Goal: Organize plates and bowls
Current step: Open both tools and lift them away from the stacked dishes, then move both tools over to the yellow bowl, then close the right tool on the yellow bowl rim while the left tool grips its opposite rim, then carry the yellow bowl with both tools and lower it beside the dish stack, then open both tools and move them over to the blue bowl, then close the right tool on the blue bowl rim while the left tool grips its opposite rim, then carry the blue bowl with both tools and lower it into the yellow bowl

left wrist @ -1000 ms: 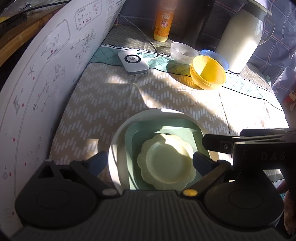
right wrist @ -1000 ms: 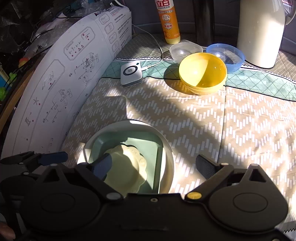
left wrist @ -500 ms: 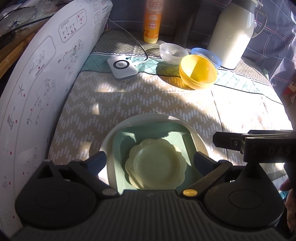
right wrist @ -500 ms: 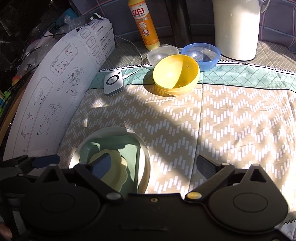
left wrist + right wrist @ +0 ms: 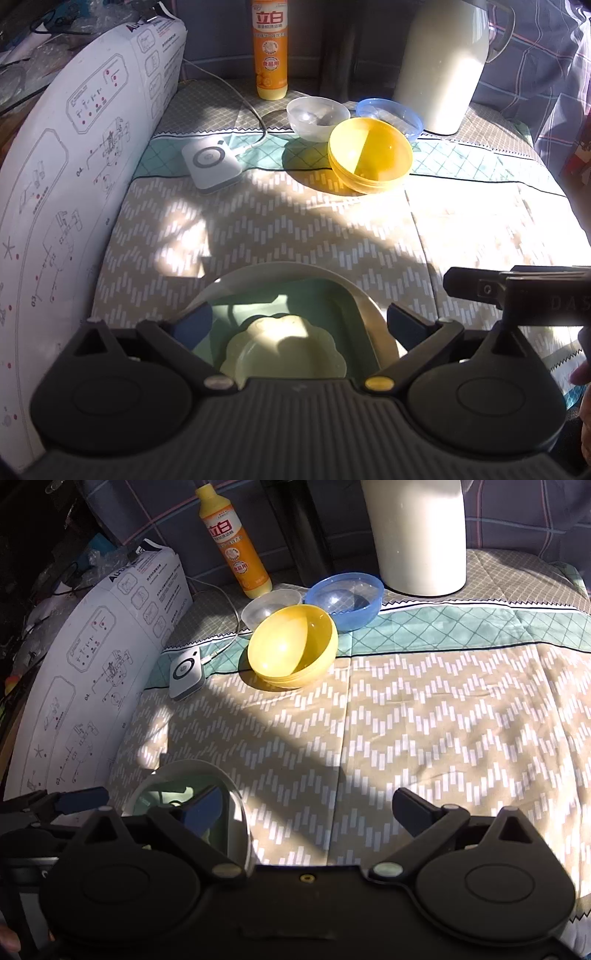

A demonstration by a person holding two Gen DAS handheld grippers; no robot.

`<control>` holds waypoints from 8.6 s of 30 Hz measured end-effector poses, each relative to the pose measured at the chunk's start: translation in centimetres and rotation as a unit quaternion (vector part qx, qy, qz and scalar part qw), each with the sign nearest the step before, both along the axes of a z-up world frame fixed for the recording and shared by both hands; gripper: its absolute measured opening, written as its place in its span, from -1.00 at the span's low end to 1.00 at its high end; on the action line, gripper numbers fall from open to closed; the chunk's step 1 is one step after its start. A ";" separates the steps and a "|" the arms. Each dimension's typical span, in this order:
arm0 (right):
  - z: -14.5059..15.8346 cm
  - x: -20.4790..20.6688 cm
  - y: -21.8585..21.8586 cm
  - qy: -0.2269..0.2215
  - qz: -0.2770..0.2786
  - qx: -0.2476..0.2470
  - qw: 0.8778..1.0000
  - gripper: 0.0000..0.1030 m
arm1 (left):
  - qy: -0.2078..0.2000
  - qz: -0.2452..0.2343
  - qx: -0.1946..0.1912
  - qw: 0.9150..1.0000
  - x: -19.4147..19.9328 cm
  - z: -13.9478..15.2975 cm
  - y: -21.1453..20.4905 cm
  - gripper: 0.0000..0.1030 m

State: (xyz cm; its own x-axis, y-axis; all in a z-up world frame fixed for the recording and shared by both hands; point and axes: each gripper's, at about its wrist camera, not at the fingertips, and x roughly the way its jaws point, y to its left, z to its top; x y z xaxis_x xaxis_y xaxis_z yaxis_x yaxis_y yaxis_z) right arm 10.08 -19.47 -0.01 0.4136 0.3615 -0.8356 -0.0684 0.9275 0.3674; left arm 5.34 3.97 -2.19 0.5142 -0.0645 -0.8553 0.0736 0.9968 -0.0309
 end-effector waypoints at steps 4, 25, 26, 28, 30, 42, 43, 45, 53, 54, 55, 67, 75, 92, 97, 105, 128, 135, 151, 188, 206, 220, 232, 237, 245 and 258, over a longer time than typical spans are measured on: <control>-0.2 1.0 -1.7 0.000 -0.022 0.001 1.000 0.95 | -0.009 -0.013 0.015 1.000 1.5 0.3 -1.2 0.99; -1.8 11.3 -4.6 -0.002 -0.086 0.008 0.996 0.86 | -0.042 0.024 0.007 0.999 13.8 -0.9 -3.2 0.96; -1.9 11.9 -4.4 -0.002 -0.085 0.008 0.996 0.83 | -0.041 0.026 0.005 0.999 14.3 -1.2 -3.3 0.94; -2.3 13.4 -3.6 -0.001 -0.082 0.007 0.997 0.73 | -0.036 0.026 -0.002 0.999 15.2 -1.8 -3.5 0.87; -2.9 14.6 -2.9 0.002 -0.078 0.006 0.997 0.65 | -0.033 0.025 -0.005 0.999 15.9 -2.3 -3.6 0.78; -6.2 16.8 0.5 0.026 -0.040 0.006 0.999 -0.78 | -0.005 -0.015 -0.018 1.000 17.4 -5.0 -5.4 -0.66; -6.2 16.8 0.7 0.026 -0.037 0.003 0.999 -0.81 | -0.005 -0.018 -0.016 1.000 17.4 -5.1 -5.5 -0.71; -6.3 16.7 1.0 0.023 -0.033 -0.006 0.999 -0.82 | -0.012 -0.022 -0.003 1.000 17.3 -5.1 -6.1 -0.71; -5.5 15.6 0.4 0.028 -0.032 -0.013 0.999 -0.82 | -0.008 -0.034 -0.001 0.999 16.0 -4.5 -6.7 -0.73; -5.3 15.2 0.2 0.028 -0.031 -0.015 0.999 -0.82 | -0.005 -0.036 -0.002 0.999 15.7 -4.3 -6.8 -0.73; -5.2 14.9 0.1 0.029 -0.029 -0.017 0.999 -0.82 | -0.003 -0.038 -0.004 0.999 15.4 -4.2 -6.9 -0.73; -3.2 8.3 -3.0 0.043 -0.029 -0.023 0.998 -0.82 | 0.005 -0.091 -0.027 0.995 9.7 -2.0 -9.3 -0.71; -1.8 3.8 -5.7 0.051 -0.037 -0.024 0.998 -0.82 | 0.029 -0.139 -0.035 0.989 5.6 -1.4 -11.4 -0.67; -1.8 -2.8 -8.7 0.071 -0.033 -0.038 0.996 -0.81 | 0.090 -0.193 -0.036 0.976 -0.1 -3.1 -14.5 -0.60; -1.9 -3.3 -9.4 0.073 -0.040 -0.036 0.996 -0.81 | 0.094 -0.197 -0.035 0.975 -0.6 -3.3 -14.9 -0.60; -2.7 -3.4 -9.0 0.075 -0.044 -0.037 0.996 -0.82 | 0.092 -0.192 -0.031 0.977 -0.3 -3.8 -14.9 -0.60; -1.8 -3.6 -9.6 0.060 -0.073 -0.029 0.995 0.57 | 0.033 -0.177 -0.014 0.984 -0.6 -1.8 -14.6 0.80; -0.2 -3.3 -9.9 0.038 -0.078 -0.025 0.996 0.91 | 0.017 -0.164 -0.041 0.985 -0.5 -0.3 -13.5 1.00; 1.3 -1.0 -9.8 0.019 -0.088 -0.019 0.996 0.95 | -0.017 -0.146 -0.019 0.989 2.3 1.3 -11.8 1.00; -5.0 22.5 -4.5 0.044 -0.129 0.010 0.991 -0.11 | -0.085 -0.098 0.039 0.991 23.1 0.2 -7.8 0.90; -8.7 23.1 -7.4 0.047 -0.121 -0.008 0.992 -0.94 | -0.057 -0.152 0.034 0.986 25.4 -2.5 -13.4 0.18; -8.7 22.3 -8.4 0.048 -0.116 -0.007 0.992 -0.93 | -0.008 -0.167 0.034 0.985 24.8 -5.2 -15.2 -0.76; -5.7 17.9 -7.9 0.044 -0.103 -0.007 0.994 -0.93 | 0.000 -0.163 0.020 0.986 20.8 -3.1 -14.3 -0.76; -3.6 14.7 -8.1 0.041 -0.097 -0.005 0.994 -0.93 | -0.008 -0.171 0.010 0.985 17.6 -0.9 -14.1 -0.76; 0.0 8.4 -8.7 0.031 -0.087 -0.008 0.996 -0.92 | -0.013 -0.185 -0.005 0.983 11.3 2.2 -14.2 -0.76; 2.6 -1.1 -9.5 0.038 -0.061 -0.024 0.997 -0.92 | -0.005 -0.230 0.002 0.973 1.4 3.7 -15.0 -0.73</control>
State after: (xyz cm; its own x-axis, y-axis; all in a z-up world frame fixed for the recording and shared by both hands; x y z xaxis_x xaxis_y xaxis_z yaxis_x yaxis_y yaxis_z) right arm 8.97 -28.93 2.63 0.3865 0.2717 -0.8813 0.0727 0.9437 0.3228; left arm 6.69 -10.99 1.55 0.4396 -0.2866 -0.8512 0.5119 0.8587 -0.0248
